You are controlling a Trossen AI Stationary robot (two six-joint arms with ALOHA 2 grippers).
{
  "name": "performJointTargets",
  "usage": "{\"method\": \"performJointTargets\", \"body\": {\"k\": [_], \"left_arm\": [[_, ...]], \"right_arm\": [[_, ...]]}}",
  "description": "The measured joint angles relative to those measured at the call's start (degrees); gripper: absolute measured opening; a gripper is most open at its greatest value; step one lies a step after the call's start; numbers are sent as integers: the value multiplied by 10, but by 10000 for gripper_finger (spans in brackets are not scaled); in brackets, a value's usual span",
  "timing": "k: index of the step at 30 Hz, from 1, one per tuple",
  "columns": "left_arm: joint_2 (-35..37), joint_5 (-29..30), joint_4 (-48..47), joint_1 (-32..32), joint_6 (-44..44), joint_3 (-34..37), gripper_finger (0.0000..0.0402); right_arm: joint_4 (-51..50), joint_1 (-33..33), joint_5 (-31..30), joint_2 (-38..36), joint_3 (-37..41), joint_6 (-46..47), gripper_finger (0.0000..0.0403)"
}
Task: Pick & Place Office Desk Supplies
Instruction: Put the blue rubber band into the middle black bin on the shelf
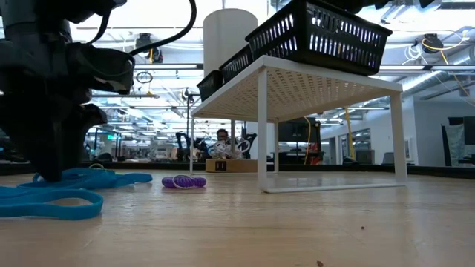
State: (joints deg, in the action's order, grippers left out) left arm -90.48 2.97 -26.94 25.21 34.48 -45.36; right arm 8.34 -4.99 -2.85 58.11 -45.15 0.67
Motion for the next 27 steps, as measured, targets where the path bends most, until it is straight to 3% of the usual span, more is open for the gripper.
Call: {"method": "performJointTargets", "body": {"k": [9,23,27], "left_arm": [[0,-1,0,-2,-3,0,76],[2,-2,0,-3,-12,0,16],[2,-31,0,-13,-13,0,6]], "right_arm": [[0,0,0,0,0,0,143],[0,0,0,0,0,0,139],[0,0,0,0,0,-1,139]]}}
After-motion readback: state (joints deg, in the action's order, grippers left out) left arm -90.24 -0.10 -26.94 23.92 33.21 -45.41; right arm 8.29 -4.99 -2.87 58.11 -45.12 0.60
